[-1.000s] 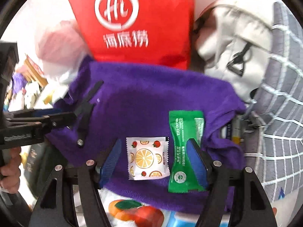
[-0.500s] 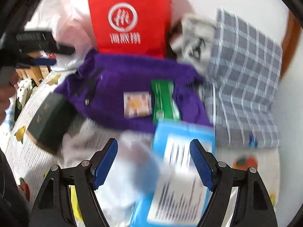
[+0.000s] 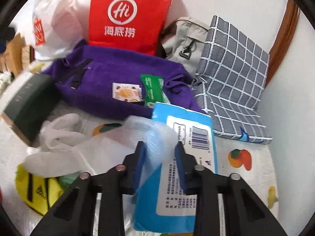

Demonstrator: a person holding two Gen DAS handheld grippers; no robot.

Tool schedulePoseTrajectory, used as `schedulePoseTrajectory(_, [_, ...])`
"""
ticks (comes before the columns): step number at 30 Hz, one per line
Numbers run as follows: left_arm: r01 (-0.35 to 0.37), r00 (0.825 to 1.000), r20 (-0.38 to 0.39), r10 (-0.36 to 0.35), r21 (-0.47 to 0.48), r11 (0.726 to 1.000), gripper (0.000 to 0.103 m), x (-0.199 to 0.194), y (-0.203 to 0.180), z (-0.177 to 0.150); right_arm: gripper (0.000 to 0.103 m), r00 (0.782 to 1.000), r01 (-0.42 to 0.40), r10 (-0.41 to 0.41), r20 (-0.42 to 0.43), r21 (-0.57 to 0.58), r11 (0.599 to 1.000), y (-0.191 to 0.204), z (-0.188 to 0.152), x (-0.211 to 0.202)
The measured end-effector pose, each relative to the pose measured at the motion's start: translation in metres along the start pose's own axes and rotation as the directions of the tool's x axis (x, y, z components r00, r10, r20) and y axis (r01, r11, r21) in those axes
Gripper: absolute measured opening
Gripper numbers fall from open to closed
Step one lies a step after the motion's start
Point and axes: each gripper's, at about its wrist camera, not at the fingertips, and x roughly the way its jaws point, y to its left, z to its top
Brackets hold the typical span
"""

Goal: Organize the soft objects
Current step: 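Move the right tool to the white mesh bag while the left moves to the yellow Adidas pouch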

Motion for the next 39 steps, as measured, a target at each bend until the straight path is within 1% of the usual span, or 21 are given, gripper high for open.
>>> schedulePoseTrajectory(1, [0.011,1.0,0.012,-0.011,-0.026,1.0,0.083,-0.006,0.007,-0.007,0.009,1.0,-0.028,0.028,0.009,0.004,1.0,0.0,-0.001,-0.004])
schedulePoseTrajectory(2, [0.023,1.0,0.016,-0.022,-0.041,0.999,0.083,-0.01,0.01,-0.012,0.003,0.999,-0.046,0.045,0.008,0.013,0.999,0.0,-0.002,-0.007])
schedulePoseTrajectory(4, [0.044,0.999,0.005,-0.044,-0.051,0.998,0.083,-0.017,0.017,-0.027,0.002,0.996,-0.088,0.088,0.018,0.042,0.995,0.0,-0.005,-0.019])
schedulePoseTrajectory(8, [0.028,0.999,-0.042,-0.029,-0.027,0.999,0.083,-0.022,0.018,-0.051,0.002,0.981,-0.187,0.182,0.065,0.09,0.978,0.001,-0.013,-0.049])
schedulePoseTrajectory(9, [0.027,0.999,-0.046,-0.028,-0.028,0.999,0.083,-0.023,0.018,-0.057,0.002,0.977,-0.204,0.196,0.083,0.097,0.974,0.001,-0.016,-0.06])
schedulePoseTrajectory(12, [0.058,0.995,-0.08,-0.063,-0.067,0.996,0.083,-0.021,0.021,-0.075,0.002,0.97,-0.221,0.207,0.125,0.105,0.97,0.001,-0.023,-0.084])
schedulePoseTrajectory(14, [0.056,0.992,-0.111,-0.066,-0.092,0.994,0.083,-0.016,0.022,-0.087,0.002,0.963,-0.241,0.223,0.151,0.111,0.964,-0.002,-0.032,-0.101])
schedulePoseTrajectory(16, [0.03,0.988,-0.149,-0.044,-0.096,0.995,0.083,-0.009,0.021,-0.1,0.002,0.957,-0.258,0.237,0.165,0.117,0.959,-0.003,-0.039,-0.113])
schedulePoseTrajectory(19, [0.008,0.98,-0.198,-0.025,-0.086,0.996,0.083,0.003,0.018,-0.116,0.002,0.943,-0.309,0.287,0.17,0.117,0.944,-0.004,-0.055,-0.127])
schedulePoseTrajectory(22, [0.036,0.973,-0.222,-0.056,-0.095,0.995,0.083,0.012,0.012,-0.132,0.002,0.929,-0.354,0.335,0.157,0.111,0.929,-0.005,-0.074,-0.134])
schedulePoseTrajectory(24, [0.057,0.97,-0.229,-0.08,-0.106,0.993,0.083,0.017,0.006,-0.14,0.002,0.933,-0.348,0.33,0.143,0.121,0.93,-0.009,-0.088,-0.134])
schedulePoseTrajectory(27, [0.077,0.969,-0.228,-0.098,-0.097,0.992,0.083,0.026,-0.008,-0.145,0.002,0.931,-0.359,0.344,0.117,0.149,0.921,-0.02,-0.105,-0.131])
schedulePoseTrajectory(28, [0.077,0.97,-0.223,-0.095,-0.086,0.993,0.083,0.029,-0.011,-0.146,0.002,0.934,-0.354,0.341,0.103,0.156,0.922,-0.024,-0.111,-0.128])
schedulePoseTrajectory(29, [0.063,0.972,-0.222,-0.076,-0.066,0.996,0.083,0.034,-0.016,-0.146,0.002,0.942,-0.335,0.324,0.094,0.168,0.927,-0.028,-0.118,-0.126])
schedulePoseTrajectory(31, [0.032,0.977,-0.211,-0.038,-0.033,0.999,0.083,0.04,-0.025,-0.144,0.002,0.948,-0.319,0.311,0.069,0.191,0.928,-0.036,-0.128,-0.118])
schedulePoseTrajectory(33, [0.03,0.98,-0.195,-0.033,-0.019,0.999,0.081,0.045,-0.031,-0.144,0.002,0.953,-0.302,0.3,0.045,0.223,0.927,-0.045,-0.139,-0.11])
schedulePoseTrajectory(35, [0.032,0.978,-0.207,-0.038,-0.028,0.999,0.081,0.053,-0.034,-0.144,0.002,0.955,-0.292,0.295,0.024,0.243,0.925,-0.054,-0.148,-0.103])
schedulePoseTrajectory(36, [0.031,0.977,-0.212,-0.037,-0.032,0.999,0.077,0.056,-0.035,-0.144,0.002,0.958,-0.281,0.288,0.01,0.251,0.926,-0.058,-0.153,-0.099])
schedulePoseTrajectory(37, [0.031,0.976,-0.213,-0.037,-0.031,0.999,0.063,0.06,-0.036,-0.146,0.004,0.959,-0.272,0.282,-0.004,0.253,0.929,-0.06,-0.156,-0.096])
schedulePoseTrajectory(38, [0.031,0.976,-0.213,-0.037,-0.028,0.999,0.056,0.063,-0.037,-0.147,0.006,0.962,-0.257,0.271,-0.022,0.251,0.933,-0.062,-0.159,-0.092])
schedulePoseTrajectory(39, [0.051,0.976,-0.208,-0.058,-0.036,0.998,0.042,0.064,-0.038,-0.148,0.006,0.966,-0.237,0.254,-0.04,0.244,0.94,-0.063,-0.162,-0.088])
